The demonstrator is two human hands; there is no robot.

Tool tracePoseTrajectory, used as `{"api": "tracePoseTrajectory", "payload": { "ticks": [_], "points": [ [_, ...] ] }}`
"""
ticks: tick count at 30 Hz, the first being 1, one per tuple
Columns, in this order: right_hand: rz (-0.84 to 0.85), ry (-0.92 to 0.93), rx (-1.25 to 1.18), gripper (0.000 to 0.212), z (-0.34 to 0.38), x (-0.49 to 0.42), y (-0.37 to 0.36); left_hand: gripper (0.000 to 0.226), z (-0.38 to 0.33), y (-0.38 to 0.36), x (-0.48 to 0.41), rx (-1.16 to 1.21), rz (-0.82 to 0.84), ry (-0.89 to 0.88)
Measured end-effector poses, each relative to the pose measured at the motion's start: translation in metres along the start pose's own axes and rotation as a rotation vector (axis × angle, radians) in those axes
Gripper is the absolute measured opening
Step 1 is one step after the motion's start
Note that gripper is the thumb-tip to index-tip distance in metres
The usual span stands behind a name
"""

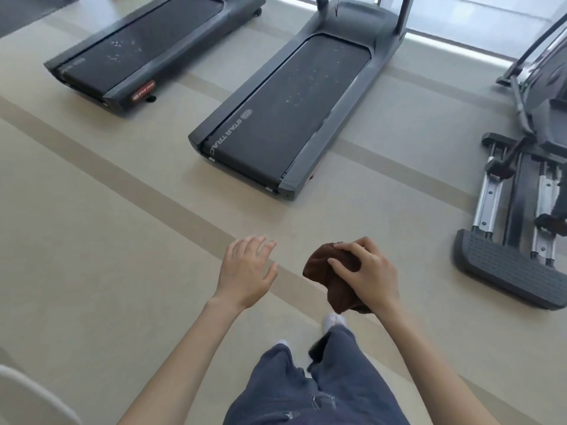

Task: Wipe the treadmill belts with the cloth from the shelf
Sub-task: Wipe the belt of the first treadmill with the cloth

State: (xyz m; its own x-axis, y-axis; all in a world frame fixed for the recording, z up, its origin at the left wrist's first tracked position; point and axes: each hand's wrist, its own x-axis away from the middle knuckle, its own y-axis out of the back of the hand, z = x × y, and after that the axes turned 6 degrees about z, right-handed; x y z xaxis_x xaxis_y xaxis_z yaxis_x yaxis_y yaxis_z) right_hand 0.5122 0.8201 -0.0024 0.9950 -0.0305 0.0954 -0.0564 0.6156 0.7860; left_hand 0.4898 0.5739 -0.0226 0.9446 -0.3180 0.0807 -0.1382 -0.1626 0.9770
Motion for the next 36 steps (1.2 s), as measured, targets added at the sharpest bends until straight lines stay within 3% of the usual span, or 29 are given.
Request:
{"api": "tracePoseTrajectory", "payload": {
  "ticks": [21,36],
  "points": [
    [0.193,0.277,0.081,0.021,-0.057,-0.364,0.099,0.054,-0.034,0.012,-0.302,0.084,-0.041,0.328],
    [0.335,0.448,0.219,0.021,-0.001,-0.591,0.055,0.055,0.078,0.006,-0.456,0.203,-0.027,0.570]
  ]
}}
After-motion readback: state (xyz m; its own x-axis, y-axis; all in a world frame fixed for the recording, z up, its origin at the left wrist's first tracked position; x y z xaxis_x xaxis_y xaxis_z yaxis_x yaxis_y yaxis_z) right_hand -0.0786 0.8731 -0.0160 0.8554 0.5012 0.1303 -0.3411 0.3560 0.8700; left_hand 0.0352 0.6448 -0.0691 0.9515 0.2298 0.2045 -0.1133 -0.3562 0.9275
